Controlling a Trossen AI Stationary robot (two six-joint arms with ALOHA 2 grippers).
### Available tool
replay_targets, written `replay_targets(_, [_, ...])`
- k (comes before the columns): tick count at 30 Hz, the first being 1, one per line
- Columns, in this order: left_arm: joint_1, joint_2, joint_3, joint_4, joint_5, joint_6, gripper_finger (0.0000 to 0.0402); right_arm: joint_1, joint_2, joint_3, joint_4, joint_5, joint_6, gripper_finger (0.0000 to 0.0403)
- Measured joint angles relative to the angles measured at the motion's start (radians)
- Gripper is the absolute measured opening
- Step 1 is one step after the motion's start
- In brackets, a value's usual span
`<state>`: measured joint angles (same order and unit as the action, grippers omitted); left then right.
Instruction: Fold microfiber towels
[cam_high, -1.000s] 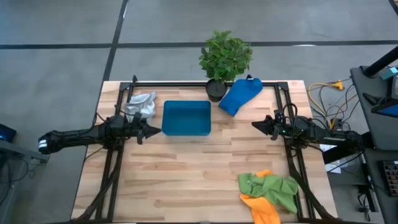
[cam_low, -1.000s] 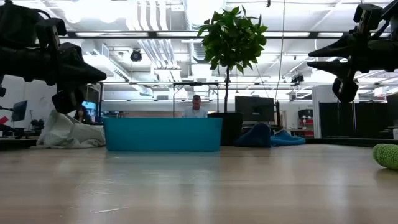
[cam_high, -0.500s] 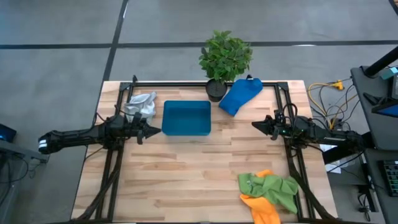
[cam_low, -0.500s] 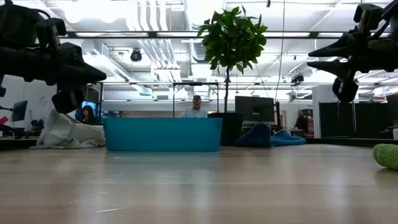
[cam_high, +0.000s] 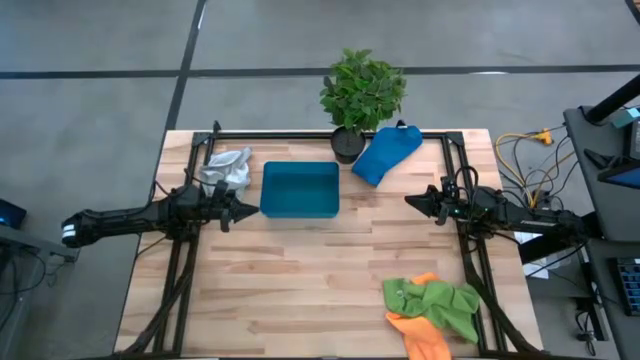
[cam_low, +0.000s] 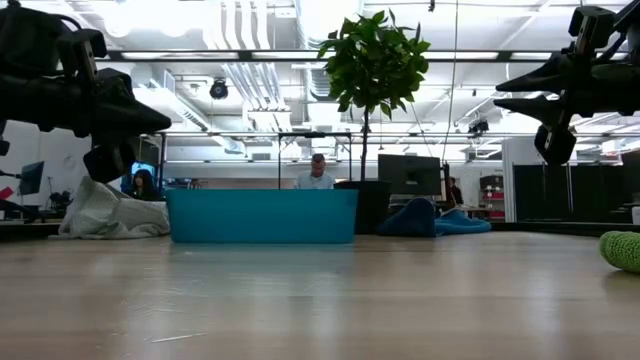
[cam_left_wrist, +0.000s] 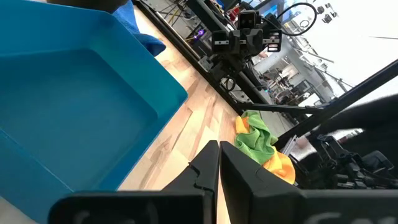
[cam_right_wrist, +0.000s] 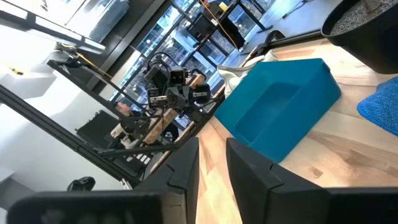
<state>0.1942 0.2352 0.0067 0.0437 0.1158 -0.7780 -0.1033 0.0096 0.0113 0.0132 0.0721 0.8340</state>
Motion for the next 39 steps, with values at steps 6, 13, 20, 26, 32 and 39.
replay_targets(6, [0.000, 0.000, 0.000, 0.000, 0.000, 0.000, 0.0000, 0.000, 0.000, 0.000, 0.000, 0.000, 0.000, 0.0080])
replay_targets(13, [0.000, 0.000, 0.000, 0.000, 0.000, 0.000, 0.0000, 0.000, 0.000, 0.000, 0.000, 0.000, 0.000, 0.0073])
replay_targets(20, [0.000, 0.000, 0.000, 0.000, 0.000, 0.000, 0.0000, 0.000, 0.000, 0.000, 0.000, 0.000, 0.000, 0.0082])
replay_targets(26, [0.000, 0.000, 0.000, 0.000, 0.000, 0.000, 0.0000, 0.000, 0.000, 0.000, 0.000, 0.000, 0.000, 0.0083])
replay_targets(32, [0.000, 0.000, 0.000, 0.000, 0.000, 0.000, 0.0000, 0.000, 0.000, 0.000, 0.000, 0.000, 0.000, 0.0075])
replay_targets(39, [0.000, 0.000, 0.000, 0.000, 0.000, 0.000, 0.0000, 0.000, 0.000, 0.000, 0.000, 0.000, 0.000, 0.0075])
